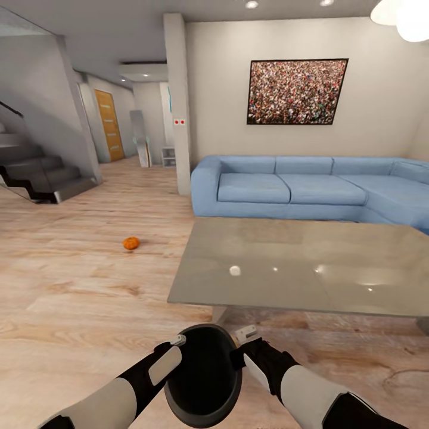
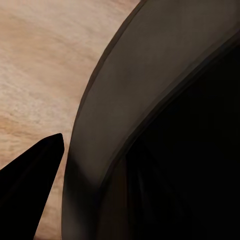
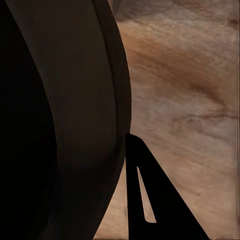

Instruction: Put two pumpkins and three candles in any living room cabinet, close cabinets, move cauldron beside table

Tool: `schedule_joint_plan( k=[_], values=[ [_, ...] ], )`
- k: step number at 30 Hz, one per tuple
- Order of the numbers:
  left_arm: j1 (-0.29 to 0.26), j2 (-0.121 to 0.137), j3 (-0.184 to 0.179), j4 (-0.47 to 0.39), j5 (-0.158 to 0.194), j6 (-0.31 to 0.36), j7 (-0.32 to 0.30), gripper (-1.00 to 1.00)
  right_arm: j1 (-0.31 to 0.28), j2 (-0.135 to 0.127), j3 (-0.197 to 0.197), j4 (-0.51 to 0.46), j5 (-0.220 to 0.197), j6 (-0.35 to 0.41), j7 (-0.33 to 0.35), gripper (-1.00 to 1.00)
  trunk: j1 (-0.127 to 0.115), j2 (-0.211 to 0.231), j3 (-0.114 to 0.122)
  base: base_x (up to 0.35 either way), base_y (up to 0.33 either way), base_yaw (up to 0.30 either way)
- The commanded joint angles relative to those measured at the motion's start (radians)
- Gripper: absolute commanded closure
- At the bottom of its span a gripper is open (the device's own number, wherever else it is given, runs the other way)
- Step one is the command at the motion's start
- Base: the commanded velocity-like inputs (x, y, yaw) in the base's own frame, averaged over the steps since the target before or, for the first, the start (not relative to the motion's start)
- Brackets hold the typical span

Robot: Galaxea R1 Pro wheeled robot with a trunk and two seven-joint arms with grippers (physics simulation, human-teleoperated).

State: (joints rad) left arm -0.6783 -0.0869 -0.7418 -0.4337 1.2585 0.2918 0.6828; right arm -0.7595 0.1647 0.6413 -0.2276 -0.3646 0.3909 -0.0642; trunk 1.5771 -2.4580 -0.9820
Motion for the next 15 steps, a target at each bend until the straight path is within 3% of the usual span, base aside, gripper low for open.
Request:
schedule_joint_plan(
  k=[1, 15],
  values=[
    [0.0, 0.001, 0.019, 0.006, -0.025, 0.006, 0.038, 1.0, -0.001, -0.001, -0.053, -0.002, 0.036, -0.005, -0.008, 1.0, 0.0, 0.0, 0.001, 0.0, 0.0, -0.232],
    [0.0, 0.001, 0.019, 0.006, -0.025, 0.006, 0.038, 1.0, -0.001, -0.001, -0.052, -0.002, 0.037, -0.006, -0.008, 1.0, 0.0, 0.0, 0.001, 0.0, 0.0, -0.024]
  ],
)
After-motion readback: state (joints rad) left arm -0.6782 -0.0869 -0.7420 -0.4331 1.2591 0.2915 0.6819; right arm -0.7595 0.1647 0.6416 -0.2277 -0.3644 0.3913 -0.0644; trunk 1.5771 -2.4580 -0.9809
